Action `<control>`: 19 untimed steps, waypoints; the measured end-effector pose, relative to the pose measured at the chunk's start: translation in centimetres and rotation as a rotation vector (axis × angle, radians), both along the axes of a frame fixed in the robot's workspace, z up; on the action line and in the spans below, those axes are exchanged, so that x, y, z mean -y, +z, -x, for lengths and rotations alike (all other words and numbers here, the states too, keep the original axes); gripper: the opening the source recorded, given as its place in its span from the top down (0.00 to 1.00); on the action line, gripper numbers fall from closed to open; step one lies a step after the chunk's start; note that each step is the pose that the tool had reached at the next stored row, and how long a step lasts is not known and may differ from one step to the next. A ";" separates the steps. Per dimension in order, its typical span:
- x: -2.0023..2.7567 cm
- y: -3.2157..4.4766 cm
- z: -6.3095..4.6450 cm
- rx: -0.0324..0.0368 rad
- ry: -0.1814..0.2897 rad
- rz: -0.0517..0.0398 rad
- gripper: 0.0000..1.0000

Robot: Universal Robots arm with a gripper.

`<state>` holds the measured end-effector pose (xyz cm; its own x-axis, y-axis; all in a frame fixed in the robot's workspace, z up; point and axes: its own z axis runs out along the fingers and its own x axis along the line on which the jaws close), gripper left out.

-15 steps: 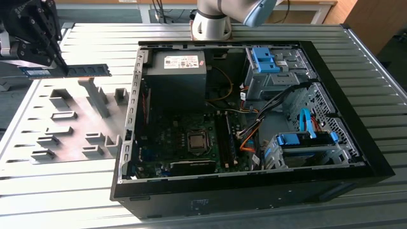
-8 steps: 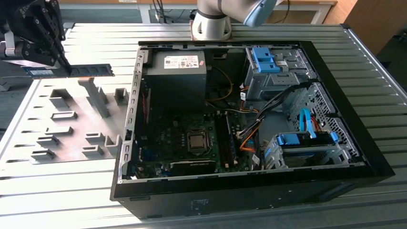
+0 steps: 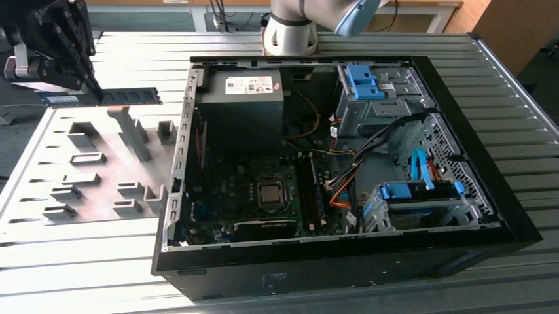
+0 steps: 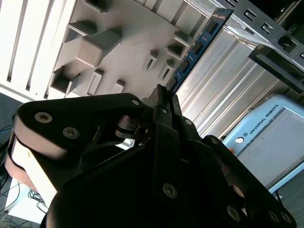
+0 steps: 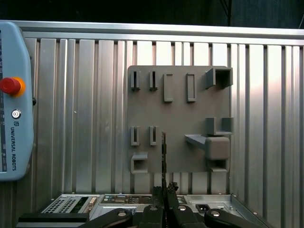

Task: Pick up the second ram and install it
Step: 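Pick up the second ram and move it above second insertion slot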

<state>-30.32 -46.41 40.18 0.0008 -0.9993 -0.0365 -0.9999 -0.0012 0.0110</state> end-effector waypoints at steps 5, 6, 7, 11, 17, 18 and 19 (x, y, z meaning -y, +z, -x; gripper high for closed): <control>0.00 -0.01 -0.4 0.0001 0.000 -0.0001 0.86; 0.00 0.00 -0.5 0.0000 0.000 0.0001 0.86; 0.00 0.00 -0.6 0.0001 0.000 0.0000 0.86; 0.00 0.00 -1.0 0.0000 0.000 0.0000 0.86; 0.00 0.00 -1.5 0.0000 0.000 0.0000 0.86; 0.00 0.00 -1.6 0.0001 0.000 0.0000 0.86; 0.00 0.00 -1.7 0.0000 0.000 0.0000 0.86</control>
